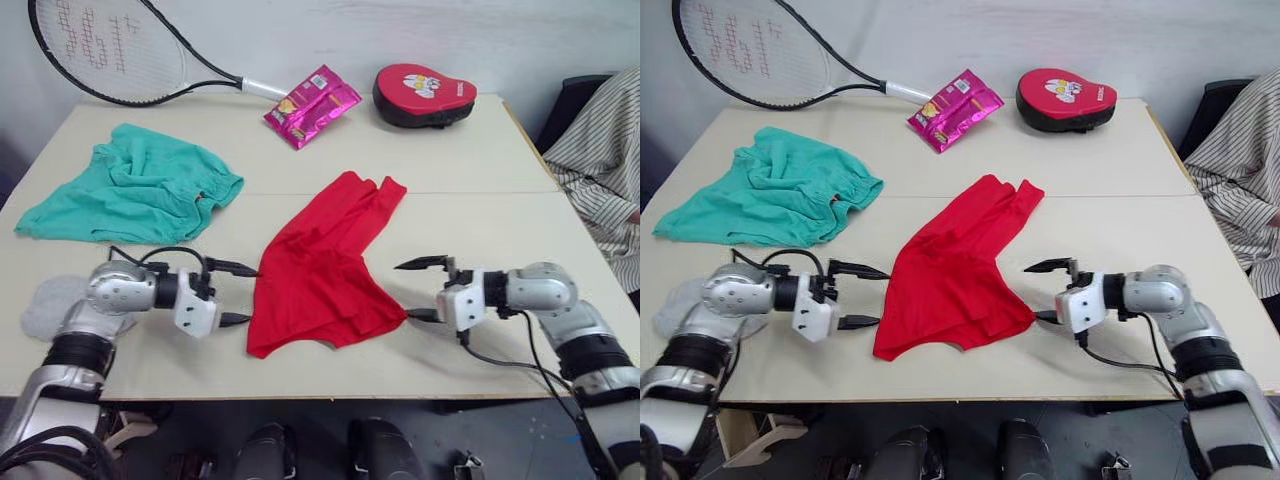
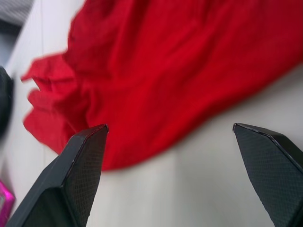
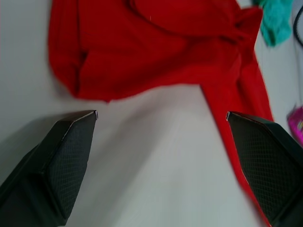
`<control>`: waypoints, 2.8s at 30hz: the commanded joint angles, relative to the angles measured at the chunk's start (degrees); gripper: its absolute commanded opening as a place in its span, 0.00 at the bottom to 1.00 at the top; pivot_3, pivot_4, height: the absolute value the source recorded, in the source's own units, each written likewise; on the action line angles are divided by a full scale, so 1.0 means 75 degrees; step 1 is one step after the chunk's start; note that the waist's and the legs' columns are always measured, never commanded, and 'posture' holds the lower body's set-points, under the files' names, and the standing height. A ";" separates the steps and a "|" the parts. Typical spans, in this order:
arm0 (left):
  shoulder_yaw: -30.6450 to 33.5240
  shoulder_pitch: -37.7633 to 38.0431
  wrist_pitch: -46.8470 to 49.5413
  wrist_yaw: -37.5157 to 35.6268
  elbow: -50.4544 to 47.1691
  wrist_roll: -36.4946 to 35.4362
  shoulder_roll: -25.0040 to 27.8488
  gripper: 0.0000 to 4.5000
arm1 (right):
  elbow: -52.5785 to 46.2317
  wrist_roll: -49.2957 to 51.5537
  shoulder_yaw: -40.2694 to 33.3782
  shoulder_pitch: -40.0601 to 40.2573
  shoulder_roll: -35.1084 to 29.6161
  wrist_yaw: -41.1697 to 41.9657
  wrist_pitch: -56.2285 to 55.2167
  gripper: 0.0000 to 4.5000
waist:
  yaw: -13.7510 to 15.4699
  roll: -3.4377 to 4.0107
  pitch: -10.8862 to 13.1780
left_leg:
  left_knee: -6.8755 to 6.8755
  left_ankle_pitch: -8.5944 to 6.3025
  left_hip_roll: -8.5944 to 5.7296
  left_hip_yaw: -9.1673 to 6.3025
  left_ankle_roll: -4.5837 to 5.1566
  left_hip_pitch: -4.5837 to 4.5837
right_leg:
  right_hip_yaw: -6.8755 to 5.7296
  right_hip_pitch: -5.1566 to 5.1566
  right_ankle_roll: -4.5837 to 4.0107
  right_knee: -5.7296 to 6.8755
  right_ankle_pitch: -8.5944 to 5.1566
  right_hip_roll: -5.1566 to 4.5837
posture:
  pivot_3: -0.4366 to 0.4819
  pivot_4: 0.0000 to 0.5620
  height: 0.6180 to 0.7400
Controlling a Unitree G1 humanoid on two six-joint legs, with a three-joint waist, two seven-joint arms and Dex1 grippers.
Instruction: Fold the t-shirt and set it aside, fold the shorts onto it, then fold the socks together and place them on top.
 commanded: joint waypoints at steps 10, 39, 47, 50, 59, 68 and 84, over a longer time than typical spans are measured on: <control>-0.0854 -0.0634 -0.0494 0.0762 0.0893 0.0566 -0.0975 1.00 | 0.2118 -0.3052 0.0871 -0.1221 0.0646 -0.2701 -0.2351 0.92 | -0.0018 -0.0003 -0.0008 | 0.0019 0.0004 0.0001 0.0001 0.0001 0.0007 | 0.0006 0.0002 0.0000 0.0035 0.0000 -0.0003 | 0.48 0.27 1.00; -0.0802 0.1644 0.4378 -0.2027 -0.4451 -0.3536 0.0926 0.01 | -0.7266 0.4938 0.0878 0.4430 -0.4716 -0.0507 0.4746 0.00 | 0.0045 0.0034 0.0009 | 0.0007 -0.0005 0.0011 -0.0052 -0.0001 -0.0014 | 0.0015 -0.0011 -0.0046 0.0038 -0.0027 -0.0028 | 0.48 0.27 1.00; -0.0584 0.3110 0.6313 -0.2713 -0.6523 -0.4150 0.2004 0.01 | -0.9723 0.6138 -0.0614 0.7135 -0.6035 -0.0494 0.7110 0.00 | 0.0061 0.0033 0.0010 | -0.0069 -0.0020 0.0008 -0.0079 0.0010 0.0014 | -0.0009 0.0017 -0.0063 -0.0029 -0.0037 -0.0030 | 0.48 0.27 1.00; -0.0400 0.3130 0.7103 -0.2880 -0.6749 -0.4321 0.2275 0.01 | -0.9946 0.6697 -0.1448 0.7428 -0.5924 -0.0345 0.7872 0.00 | 0.0072 0.0032 0.0010 | -0.0073 -0.0002 0.0008 -0.0085 -0.0024 0.0006 | -0.0015 0.0015 -0.0066 -0.0036 -0.0040 -0.0027 | 0.48 0.27 1.00; 0.0236 -0.0011 1.1143 -0.2670 -0.4707 -0.5535 0.1516 0.01 | -0.7945 0.7963 -0.2834 0.4542 -0.4586 -0.0175 1.0128 0.00 | 0.0235 0.0012 0.0023 | -0.0063 -0.0004 0.0006 -0.0097 -0.0008 -0.0008 | -0.0027 0.0010 -0.0064 -0.0037 -0.0038 -0.0022 | 0.48 0.27 1.00; -0.0412 -0.4052 0.9722 -0.1396 0.1705 -0.2724 -0.1583 0.01 | -0.4025 0.5105 -0.1228 0.0384 -0.2229 -0.0595 1.0965 0.00 | 0.0252 -0.0012 0.0029 | 0.0041 0.0018 -0.0007 -0.0041 0.0008 -0.0139 | -0.0071 -0.0076 -0.0007 -0.0004 -0.0005 0.0021 | 0.48 0.27 1.00; 0.0771 -0.4998 0.8603 0.0408 0.4582 -0.1303 -0.2881 0.01 | -0.1644 0.3372 -0.1559 -0.0347 -0.0038 -0.1357 1.0119 0.00 | 0.0215 -0.0040 0.0046 | 0.0181 0.0012 -0.0014 -0.0014 0.0055 -0.0256 | -0.0045 -0.0203 0.0041 0.0109 0.0017 -0.0005 | 0.48 0.27 1.00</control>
